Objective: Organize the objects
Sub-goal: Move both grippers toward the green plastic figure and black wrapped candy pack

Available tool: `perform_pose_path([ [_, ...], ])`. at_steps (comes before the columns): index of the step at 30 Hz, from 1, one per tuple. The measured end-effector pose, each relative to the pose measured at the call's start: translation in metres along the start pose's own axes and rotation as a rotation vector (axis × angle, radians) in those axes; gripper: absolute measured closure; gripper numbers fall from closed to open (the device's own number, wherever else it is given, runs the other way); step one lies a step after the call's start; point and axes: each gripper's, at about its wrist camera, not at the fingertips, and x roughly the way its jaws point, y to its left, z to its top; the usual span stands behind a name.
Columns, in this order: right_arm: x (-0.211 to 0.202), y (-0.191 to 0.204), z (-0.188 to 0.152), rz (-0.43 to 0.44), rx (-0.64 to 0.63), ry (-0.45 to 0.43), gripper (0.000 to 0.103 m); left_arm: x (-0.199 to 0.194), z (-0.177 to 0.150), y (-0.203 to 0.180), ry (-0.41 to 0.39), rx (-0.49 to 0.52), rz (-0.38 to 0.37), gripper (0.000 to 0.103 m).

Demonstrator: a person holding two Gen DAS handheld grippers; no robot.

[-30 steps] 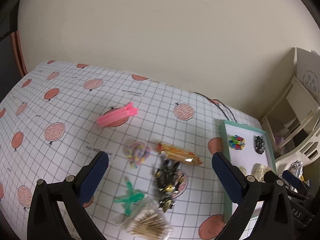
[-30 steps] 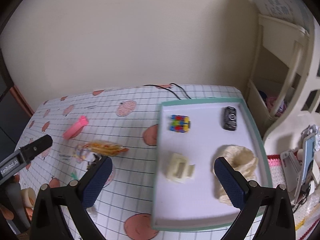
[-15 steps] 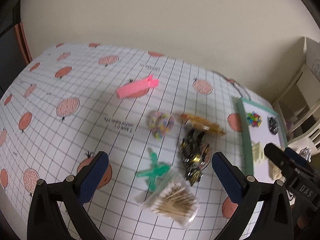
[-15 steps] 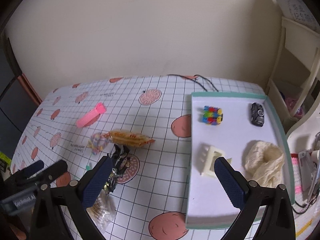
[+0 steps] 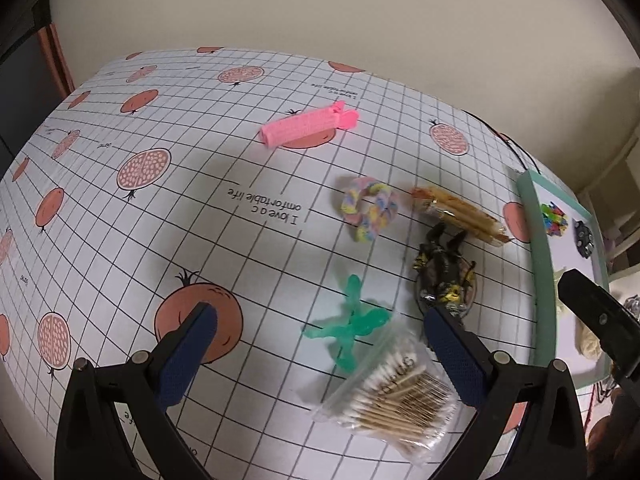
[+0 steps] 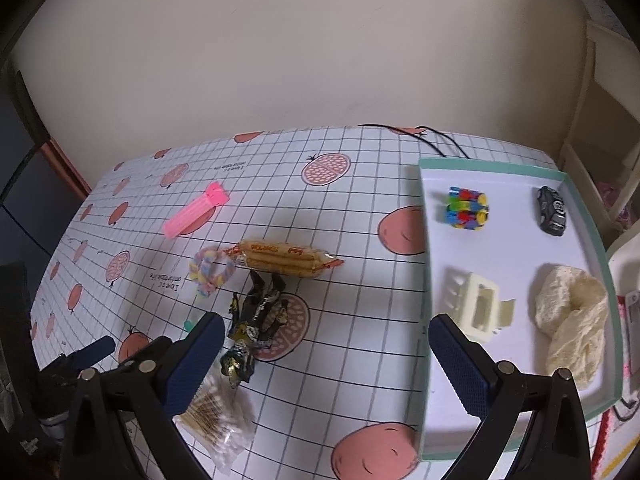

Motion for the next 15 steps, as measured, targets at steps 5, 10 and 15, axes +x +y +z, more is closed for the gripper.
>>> perform_pose_path([
  [5, 0.013, 0.013, -0.003, 0.022, -0.01, 0.009, 0.0, 0.01, -0.002, 0.005, -0.001, -0.005, 0.008, 0.0],
  [10, 0.025, 0.021, -0.005, 0.032, -0.023, 0.014, 0.001, 0.019, -0.006, 0.005, -0.001, 0.018, 0.031, 0.0],
  [15, 0.039, 0.026, -0.007, 0.046, -0.016, 0.035, 0.006, 0.025, -0.007, 0.005, 0.003, 0.02, 0.032, 0.0],
])
